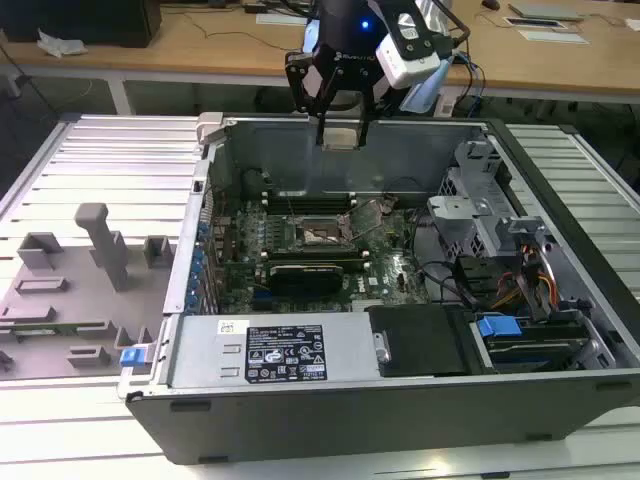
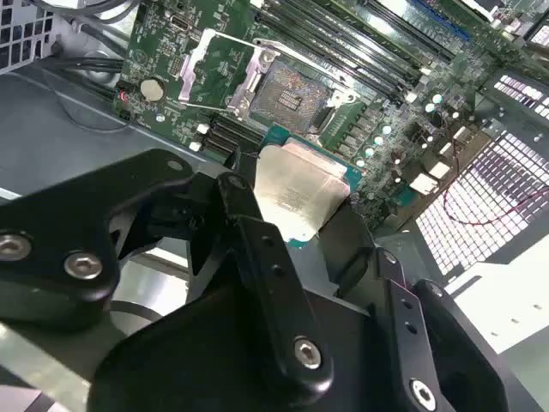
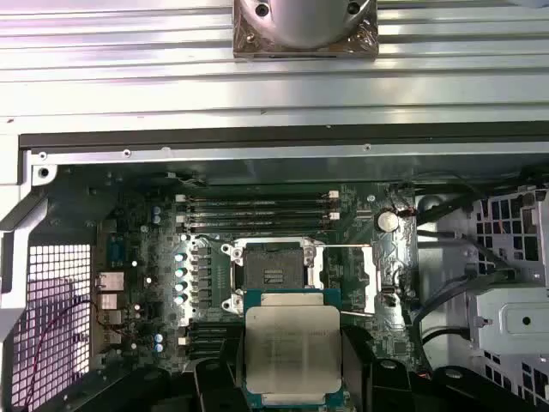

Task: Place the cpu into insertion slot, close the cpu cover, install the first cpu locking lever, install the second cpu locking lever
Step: 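Place the cpu into insertion slot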

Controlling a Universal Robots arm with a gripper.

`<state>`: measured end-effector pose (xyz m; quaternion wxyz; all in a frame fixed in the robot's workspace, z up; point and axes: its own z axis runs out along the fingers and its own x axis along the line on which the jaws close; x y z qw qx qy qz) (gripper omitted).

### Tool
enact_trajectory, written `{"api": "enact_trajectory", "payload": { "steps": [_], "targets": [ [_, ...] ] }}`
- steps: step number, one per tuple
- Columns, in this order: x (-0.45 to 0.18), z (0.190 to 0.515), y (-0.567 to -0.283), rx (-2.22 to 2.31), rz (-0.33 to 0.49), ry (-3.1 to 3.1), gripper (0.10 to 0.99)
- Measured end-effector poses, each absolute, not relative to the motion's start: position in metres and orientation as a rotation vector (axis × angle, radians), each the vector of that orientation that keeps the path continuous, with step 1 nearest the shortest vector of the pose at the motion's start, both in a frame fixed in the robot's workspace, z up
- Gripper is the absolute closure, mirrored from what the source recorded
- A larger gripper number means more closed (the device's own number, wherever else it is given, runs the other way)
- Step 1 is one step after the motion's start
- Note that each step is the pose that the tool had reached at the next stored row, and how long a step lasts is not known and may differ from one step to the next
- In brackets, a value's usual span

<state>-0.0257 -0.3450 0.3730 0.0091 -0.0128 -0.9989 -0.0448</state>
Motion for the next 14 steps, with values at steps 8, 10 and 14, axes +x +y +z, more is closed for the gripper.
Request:
{"api": "enact_trajectory", "payload": {
  "steps": [8,10,14],
  "targets": [
    [-0.028,0.361,-0.345,-0.039,-0.14,-3.126,0.545],
    [-0.029,0.356,-0.345,-0.037,-0.14,-3.126,0.545],
    [-0.03,0.343,-0.345,-0.035,-0.14,-3.126,0.545]
  ]
}}
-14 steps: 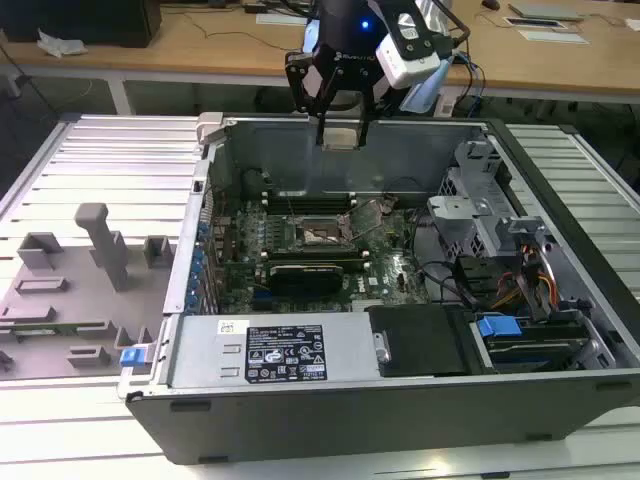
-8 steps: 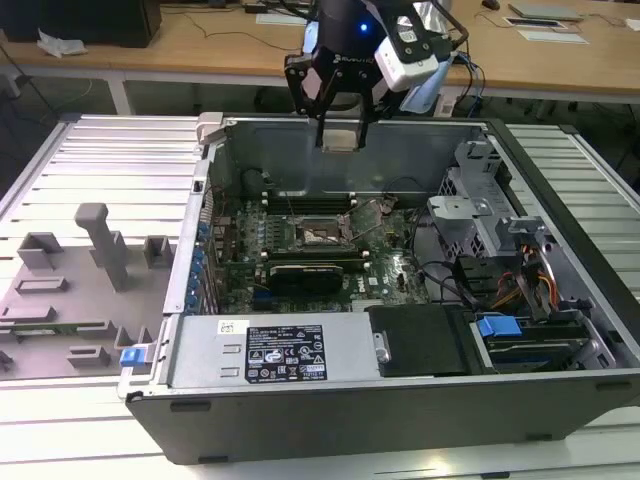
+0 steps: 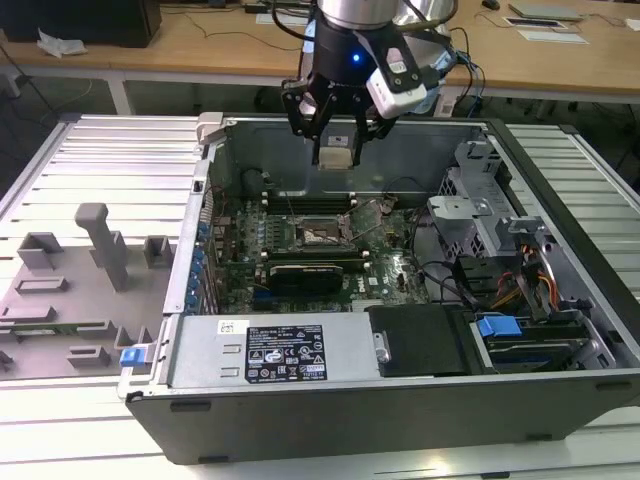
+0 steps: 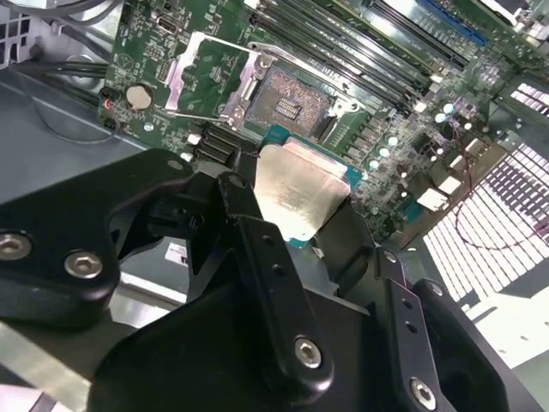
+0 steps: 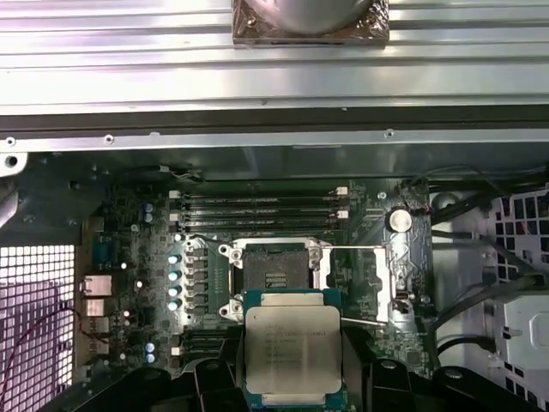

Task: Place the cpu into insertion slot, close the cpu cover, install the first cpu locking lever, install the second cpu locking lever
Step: 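Place the cpu into insertion slot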

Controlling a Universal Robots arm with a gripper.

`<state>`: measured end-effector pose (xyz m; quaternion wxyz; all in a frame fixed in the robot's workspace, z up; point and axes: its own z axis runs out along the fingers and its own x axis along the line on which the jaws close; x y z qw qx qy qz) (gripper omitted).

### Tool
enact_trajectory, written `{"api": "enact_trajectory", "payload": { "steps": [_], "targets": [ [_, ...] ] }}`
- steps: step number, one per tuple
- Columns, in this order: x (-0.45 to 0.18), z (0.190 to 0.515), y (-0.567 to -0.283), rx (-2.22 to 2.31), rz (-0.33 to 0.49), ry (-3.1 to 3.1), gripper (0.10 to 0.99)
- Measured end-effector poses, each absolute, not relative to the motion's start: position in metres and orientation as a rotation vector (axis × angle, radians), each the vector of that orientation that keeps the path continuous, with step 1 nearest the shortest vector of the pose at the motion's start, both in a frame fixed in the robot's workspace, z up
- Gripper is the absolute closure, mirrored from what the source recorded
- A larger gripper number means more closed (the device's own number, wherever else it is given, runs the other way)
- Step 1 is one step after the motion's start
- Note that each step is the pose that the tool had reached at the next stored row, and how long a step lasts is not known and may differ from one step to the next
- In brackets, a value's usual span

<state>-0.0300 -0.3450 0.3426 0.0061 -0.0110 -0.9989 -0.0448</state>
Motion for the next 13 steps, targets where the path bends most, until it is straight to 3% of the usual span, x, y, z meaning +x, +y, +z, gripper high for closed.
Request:
{"api": "enact_trajectory", "payload": {
  "steps": [13],
  "targets": [
    [-0.03,0.312,-0.345,-0.032,-0.14,-3.126,0.545]
  ]
}}
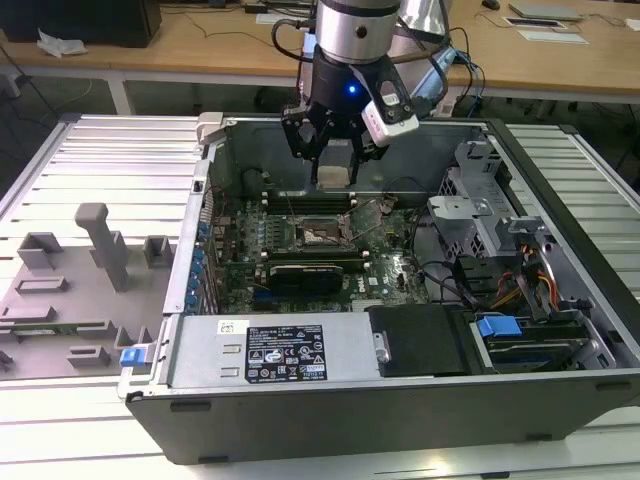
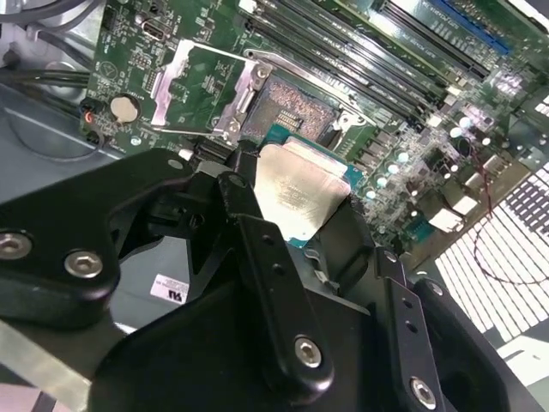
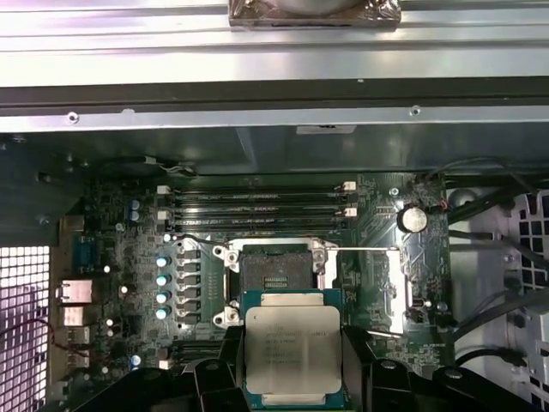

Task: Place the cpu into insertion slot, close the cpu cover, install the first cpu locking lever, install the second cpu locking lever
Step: 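Place the cpu into insertion slot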

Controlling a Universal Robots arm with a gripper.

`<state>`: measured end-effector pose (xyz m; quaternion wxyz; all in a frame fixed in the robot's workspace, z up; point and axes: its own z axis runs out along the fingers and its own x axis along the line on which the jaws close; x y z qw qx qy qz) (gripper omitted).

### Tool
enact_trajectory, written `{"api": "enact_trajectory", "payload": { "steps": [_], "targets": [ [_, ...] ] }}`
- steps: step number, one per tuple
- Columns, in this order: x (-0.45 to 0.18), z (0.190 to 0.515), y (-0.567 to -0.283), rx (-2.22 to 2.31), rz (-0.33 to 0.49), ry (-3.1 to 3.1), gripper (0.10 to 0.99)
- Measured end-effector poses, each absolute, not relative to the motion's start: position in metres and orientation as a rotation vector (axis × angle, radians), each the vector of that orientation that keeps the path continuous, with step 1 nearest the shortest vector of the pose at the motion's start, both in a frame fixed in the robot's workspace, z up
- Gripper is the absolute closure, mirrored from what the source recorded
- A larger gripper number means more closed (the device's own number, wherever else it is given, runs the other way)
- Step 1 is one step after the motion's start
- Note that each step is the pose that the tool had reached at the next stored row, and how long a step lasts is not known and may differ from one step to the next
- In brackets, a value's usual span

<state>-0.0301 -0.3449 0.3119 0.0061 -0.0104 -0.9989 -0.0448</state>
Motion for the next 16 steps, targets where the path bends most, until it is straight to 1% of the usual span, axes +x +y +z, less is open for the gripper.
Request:
{"api": "enact_trajectory", "payload": {
  "steps": [16],
  "targets": [
    [-0.031,0.273,-0.345,-0.025,-0.14,-3.126,0.545]
  ]
}}
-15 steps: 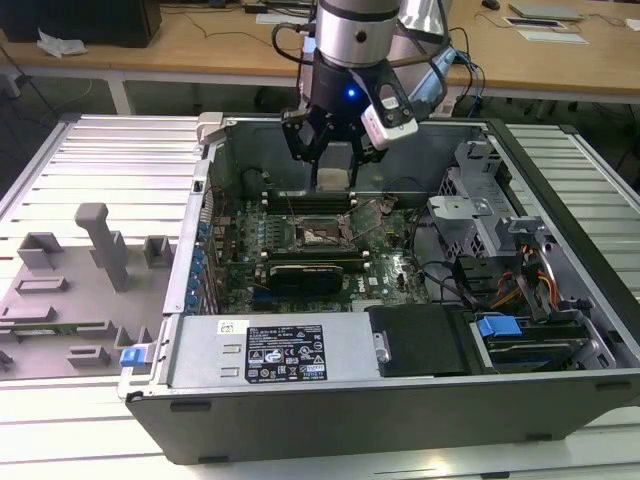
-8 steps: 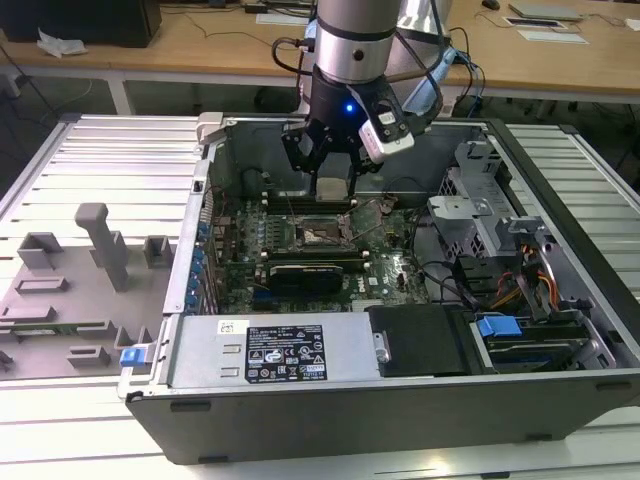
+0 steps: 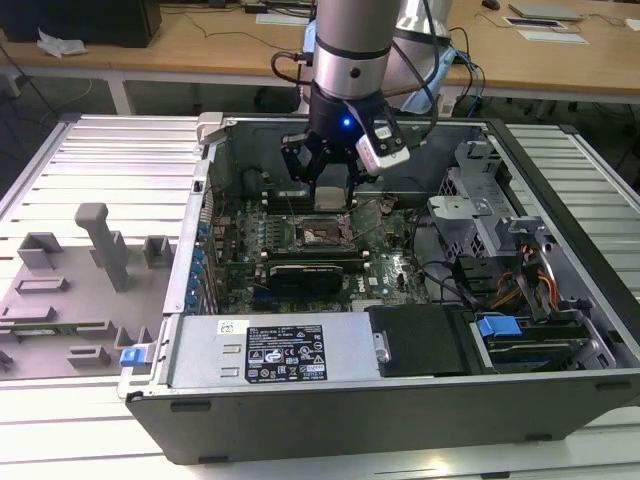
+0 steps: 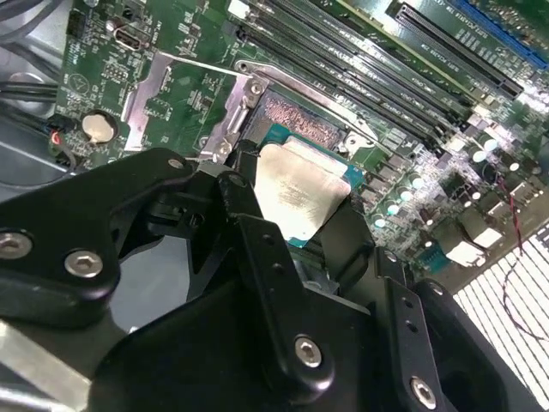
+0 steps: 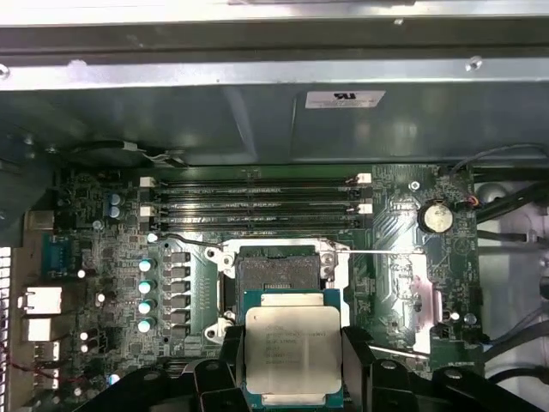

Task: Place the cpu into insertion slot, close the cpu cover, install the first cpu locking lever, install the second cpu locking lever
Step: 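Place the cpu into insertion slot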

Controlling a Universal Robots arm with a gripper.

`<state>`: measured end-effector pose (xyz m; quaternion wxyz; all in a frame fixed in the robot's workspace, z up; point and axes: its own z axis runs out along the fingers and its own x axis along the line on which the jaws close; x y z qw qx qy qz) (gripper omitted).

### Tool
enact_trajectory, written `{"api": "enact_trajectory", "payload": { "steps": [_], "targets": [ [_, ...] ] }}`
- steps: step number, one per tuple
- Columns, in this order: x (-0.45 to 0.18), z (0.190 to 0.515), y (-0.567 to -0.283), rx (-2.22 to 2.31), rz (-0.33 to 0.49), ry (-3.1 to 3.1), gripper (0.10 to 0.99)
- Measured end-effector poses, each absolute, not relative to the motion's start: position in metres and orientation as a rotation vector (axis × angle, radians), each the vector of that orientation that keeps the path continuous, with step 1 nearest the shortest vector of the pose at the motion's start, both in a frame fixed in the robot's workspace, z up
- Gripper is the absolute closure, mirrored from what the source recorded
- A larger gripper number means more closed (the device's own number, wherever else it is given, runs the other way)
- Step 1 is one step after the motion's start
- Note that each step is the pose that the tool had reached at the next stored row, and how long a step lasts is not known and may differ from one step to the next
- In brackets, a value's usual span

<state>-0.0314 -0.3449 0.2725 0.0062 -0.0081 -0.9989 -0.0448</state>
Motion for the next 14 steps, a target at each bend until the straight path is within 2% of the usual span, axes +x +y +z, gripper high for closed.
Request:
{"api": "enact_trajectory", "payload": {
  "steps": [8,14],
  "targets": [
    [-0.036,0.252,-0.345,-0.02,-0.14,-3.126,0.545],
    [-0.036,0.252,-0.345,-0.124,-0.141,-3.126,0.545]
  ]
}}
